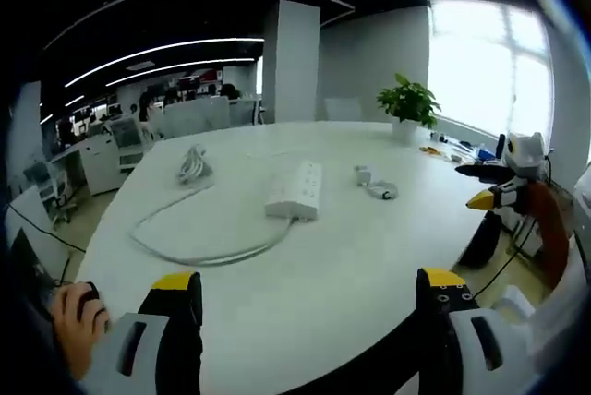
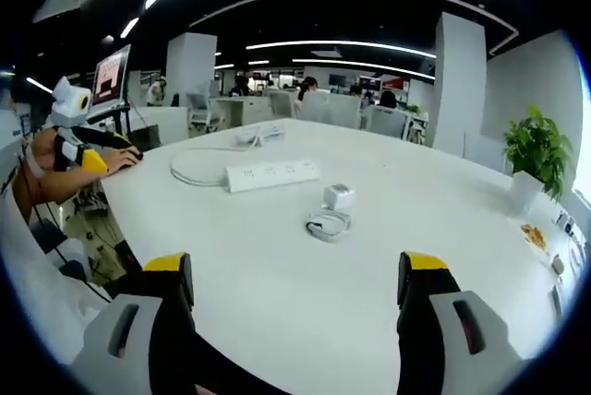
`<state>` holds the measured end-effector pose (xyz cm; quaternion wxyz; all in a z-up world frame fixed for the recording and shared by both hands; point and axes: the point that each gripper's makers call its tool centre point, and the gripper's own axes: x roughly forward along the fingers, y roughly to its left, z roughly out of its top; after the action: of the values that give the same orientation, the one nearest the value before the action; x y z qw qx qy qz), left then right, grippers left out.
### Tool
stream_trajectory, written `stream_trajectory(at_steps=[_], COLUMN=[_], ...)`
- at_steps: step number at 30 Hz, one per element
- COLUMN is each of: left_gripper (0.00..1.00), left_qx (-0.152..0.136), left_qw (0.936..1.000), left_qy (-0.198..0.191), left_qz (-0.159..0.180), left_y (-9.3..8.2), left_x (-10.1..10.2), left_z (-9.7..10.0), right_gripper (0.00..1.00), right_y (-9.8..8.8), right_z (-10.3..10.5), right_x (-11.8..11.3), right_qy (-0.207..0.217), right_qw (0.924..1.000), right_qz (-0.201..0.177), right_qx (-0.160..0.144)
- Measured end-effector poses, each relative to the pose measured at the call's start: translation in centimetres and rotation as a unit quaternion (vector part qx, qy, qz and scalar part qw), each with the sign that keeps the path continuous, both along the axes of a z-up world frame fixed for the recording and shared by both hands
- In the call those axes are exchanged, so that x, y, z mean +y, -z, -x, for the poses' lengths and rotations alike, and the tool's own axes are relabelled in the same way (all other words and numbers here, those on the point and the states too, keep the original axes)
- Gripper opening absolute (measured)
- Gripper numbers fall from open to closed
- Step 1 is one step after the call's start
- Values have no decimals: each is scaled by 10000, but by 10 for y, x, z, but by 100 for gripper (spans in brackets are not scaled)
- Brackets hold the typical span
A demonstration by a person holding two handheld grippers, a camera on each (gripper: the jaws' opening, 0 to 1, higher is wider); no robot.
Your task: Straighten the power strip on the desk, plug the charger into it
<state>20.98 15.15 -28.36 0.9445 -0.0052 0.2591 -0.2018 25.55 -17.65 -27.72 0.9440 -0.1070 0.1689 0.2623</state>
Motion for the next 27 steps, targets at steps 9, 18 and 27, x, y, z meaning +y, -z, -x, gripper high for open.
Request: stream_trajectory(at_steps=[9,18,27], left_gripper=[96,96,95], left_qx=[1,-162,-183], left_qw=[9999,9998,9998], left_qy=[105,92,44], left_qz=[25,108,9], left_y=[-9,-13,-16], left_x=[-6,-7,-2], left_z=[-2,-12,-23], right_gripper=[90,89,88], right_y=[-2,-10,-19], right_z=[-2,-3,-8], right_x=[13,8,9], right_qy=[-176,-97,-123], right_qw=[9998,9999,9998], right_qz=[-22,-85,23], right_qx=[31,-30,-161])
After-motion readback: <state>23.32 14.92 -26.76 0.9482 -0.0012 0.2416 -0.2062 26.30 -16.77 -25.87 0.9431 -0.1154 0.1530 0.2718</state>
